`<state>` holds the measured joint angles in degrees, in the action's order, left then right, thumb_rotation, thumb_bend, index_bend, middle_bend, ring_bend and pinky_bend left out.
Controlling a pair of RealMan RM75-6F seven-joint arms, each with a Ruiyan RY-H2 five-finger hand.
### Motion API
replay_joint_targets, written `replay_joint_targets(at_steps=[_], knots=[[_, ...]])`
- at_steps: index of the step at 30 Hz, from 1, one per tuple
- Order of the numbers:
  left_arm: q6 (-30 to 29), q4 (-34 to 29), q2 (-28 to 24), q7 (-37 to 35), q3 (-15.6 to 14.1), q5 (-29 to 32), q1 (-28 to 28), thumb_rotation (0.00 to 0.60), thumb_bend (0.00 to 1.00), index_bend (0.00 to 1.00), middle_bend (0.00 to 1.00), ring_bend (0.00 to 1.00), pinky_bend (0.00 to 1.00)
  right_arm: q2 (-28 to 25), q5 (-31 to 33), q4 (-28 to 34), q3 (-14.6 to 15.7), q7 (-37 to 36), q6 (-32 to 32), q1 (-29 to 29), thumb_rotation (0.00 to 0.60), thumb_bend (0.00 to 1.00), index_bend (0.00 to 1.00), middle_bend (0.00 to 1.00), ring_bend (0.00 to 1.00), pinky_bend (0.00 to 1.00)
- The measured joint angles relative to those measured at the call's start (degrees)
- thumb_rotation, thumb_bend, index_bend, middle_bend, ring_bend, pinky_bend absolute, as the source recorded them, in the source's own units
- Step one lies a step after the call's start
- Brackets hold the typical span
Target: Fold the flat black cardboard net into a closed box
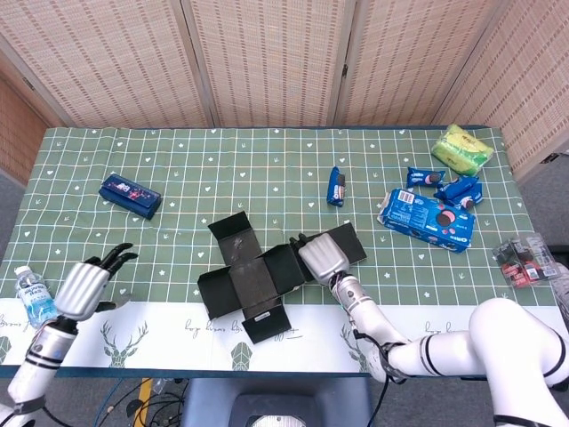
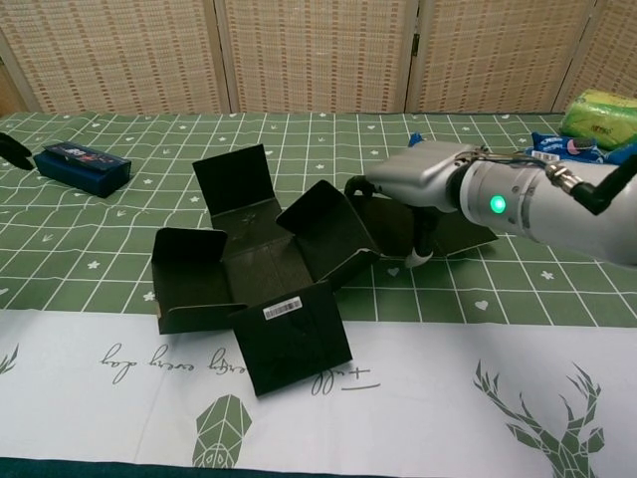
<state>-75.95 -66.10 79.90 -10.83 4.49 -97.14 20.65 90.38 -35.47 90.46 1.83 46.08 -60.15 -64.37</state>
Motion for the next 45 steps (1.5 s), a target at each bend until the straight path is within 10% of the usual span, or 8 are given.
replay_joint_targets(at_steps=[6,29,45], knots=[[5.62,3.67,5.66,1.1,-1.19,-0.77,4.66,0.6,0.11,0.0,0.05,0.61,0.53,-0.99,-1.6,0.92,0.02,-1.05,-0.74,2.62,0.6,0.33,0.3,0.34,0.71,0.82],[7.83,4.1,21.07,1.12,0.76,4.17,11.57,0.6,0.11,0.0,0.0,0.58,0.55,-1.54,-9.67,1.31,-2.13,-4.3,0.04,8.01,0.6,0.33,0.3,0.35,0.72,0.82],[13.85,-5.54,19.48,-10.89,2.54,10.51,13.9,0.6,0.11,0.0,0.0,0.56,0.6,-4.36,-19.4,0.72,-3.09,-3.64,6.2,6.01,0.6,0.35,0.3,0.35,0.72,0.82]])
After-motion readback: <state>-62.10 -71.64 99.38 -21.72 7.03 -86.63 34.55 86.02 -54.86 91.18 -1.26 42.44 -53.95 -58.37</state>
